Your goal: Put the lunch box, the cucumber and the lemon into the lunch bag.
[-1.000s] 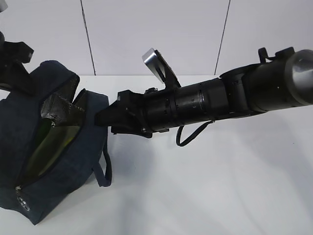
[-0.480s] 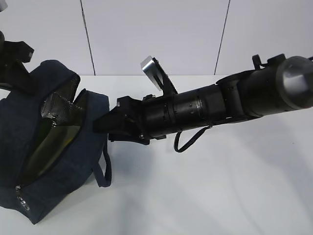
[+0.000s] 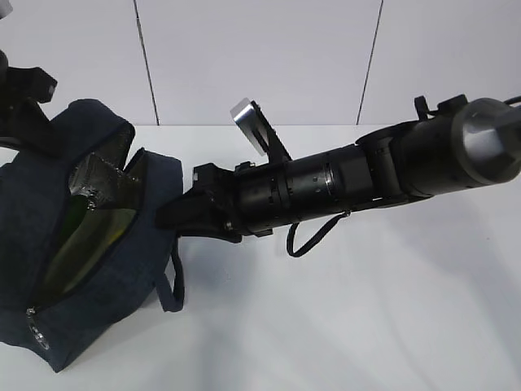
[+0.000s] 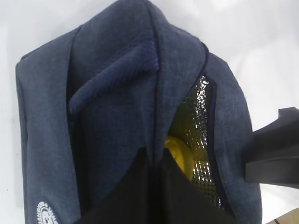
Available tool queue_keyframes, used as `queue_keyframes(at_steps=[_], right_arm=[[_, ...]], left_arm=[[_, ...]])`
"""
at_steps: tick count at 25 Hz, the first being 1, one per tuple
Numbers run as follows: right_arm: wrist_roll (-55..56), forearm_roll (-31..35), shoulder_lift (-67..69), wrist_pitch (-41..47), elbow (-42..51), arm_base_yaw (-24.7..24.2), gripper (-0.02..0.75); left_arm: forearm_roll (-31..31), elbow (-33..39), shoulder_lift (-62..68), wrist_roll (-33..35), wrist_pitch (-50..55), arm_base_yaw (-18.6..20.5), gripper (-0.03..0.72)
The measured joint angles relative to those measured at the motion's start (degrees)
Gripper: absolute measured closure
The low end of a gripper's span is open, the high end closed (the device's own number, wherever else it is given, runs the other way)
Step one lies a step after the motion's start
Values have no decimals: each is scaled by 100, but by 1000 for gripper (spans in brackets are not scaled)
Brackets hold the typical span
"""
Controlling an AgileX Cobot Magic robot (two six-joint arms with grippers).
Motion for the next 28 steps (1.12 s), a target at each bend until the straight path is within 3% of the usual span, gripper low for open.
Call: queue_keyframes(at_steps=[5,10,15,19,24,28], right_arm=[[0,0,41,37,0,0,710],[-12,0,45,12,0,0,727],[-186,-79,-313,-564,0,0,728],[-333,-252,-679,-742,0,0,728],[-228,-1001,-1049,-939,0,0,728],[103,-1796,-1386,-1251,0,0,728]], left_arm=[[0,0,0,0,0,0,695],[0,0,0,25,105,0,695],[-21,0,0,310,155,0,695],[-430,0,0,787,244,0,695],[-1344,0,0,1382,307,-13,695],[-1457,0,0,1587,259,-367,695]])
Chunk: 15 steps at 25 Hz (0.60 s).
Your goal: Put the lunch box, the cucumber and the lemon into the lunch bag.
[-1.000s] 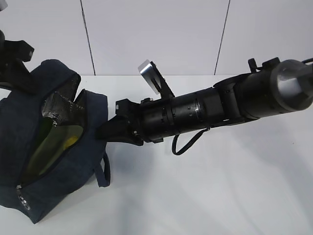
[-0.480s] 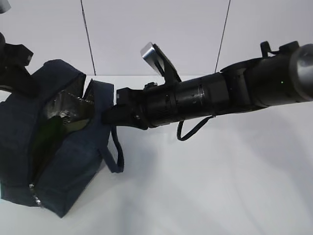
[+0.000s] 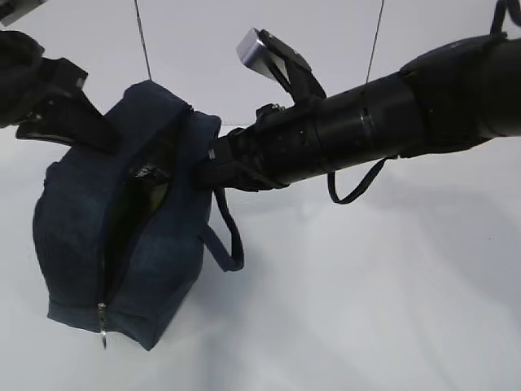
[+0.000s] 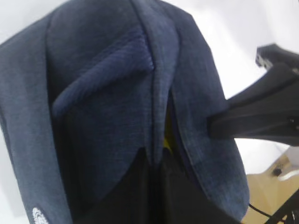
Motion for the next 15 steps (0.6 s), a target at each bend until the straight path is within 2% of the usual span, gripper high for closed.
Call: queue_keyframes(at_steps=[5,9,12,15], right_arm=[[752,-1201,-410,-116,0,0,729],[1279,-1999,-703,-259,34,-55,729],[1427,-2154,-889,-259,158,-239,729],[1458,-2200,-1007,-259,382,-421,729]], left_arm=[[-21,49,0,62,-500,-640,695],[-255,552,-152,270,-1304,-941,695],[-843,1101,-377,864,-1908,-1055,695],[-1920,1586,-496,1883,-2276,-1123,695]])
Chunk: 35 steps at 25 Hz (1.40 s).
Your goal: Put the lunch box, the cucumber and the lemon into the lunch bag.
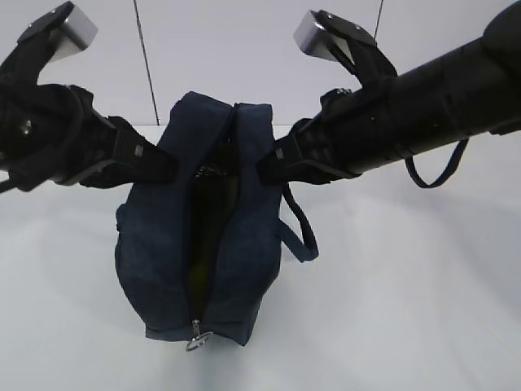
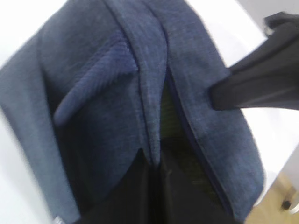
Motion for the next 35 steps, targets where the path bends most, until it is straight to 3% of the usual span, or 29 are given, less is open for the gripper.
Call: queue_keyframes(at_steps=[7,12,17,35], right_arm=[[-36,-64,-216,-79,350,-44,729],[-121,-73,-392,-280,412,-44,729],[-143,-290,-397,-395,412,-44,729],[-169,-314,-447,-1213,692,-44,729]], left_arm=[[-2738,819,-18,2713,-548,-485,695],[-3874,884,-18,3925,-1002,-790,695],[-4091,884,-18,4096,-1443,-800,695],[-4432,884,387,4754,-1290,-800,695]])
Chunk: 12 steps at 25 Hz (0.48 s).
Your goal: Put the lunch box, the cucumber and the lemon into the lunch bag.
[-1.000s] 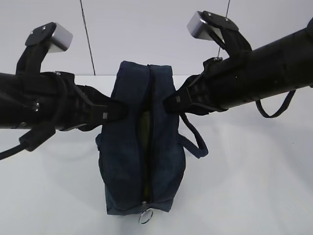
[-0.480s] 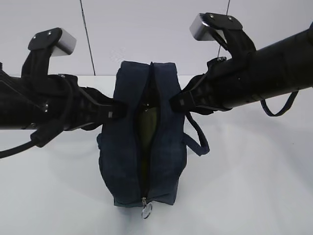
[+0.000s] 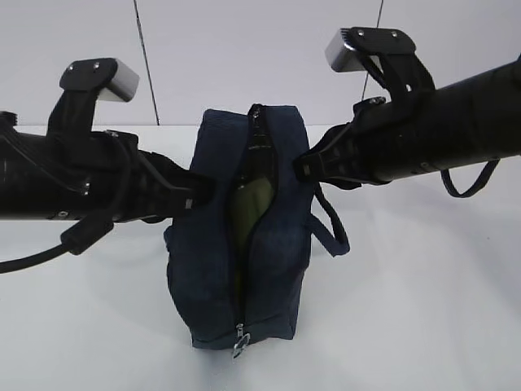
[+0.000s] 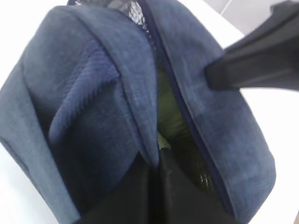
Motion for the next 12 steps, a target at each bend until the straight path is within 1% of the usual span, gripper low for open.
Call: queue_keyframes(at_steps=[12], right_arm=[[-171,158,24,14,22,0,729]], left_arm=[[-76,-11,131,284,47,-20,695]])
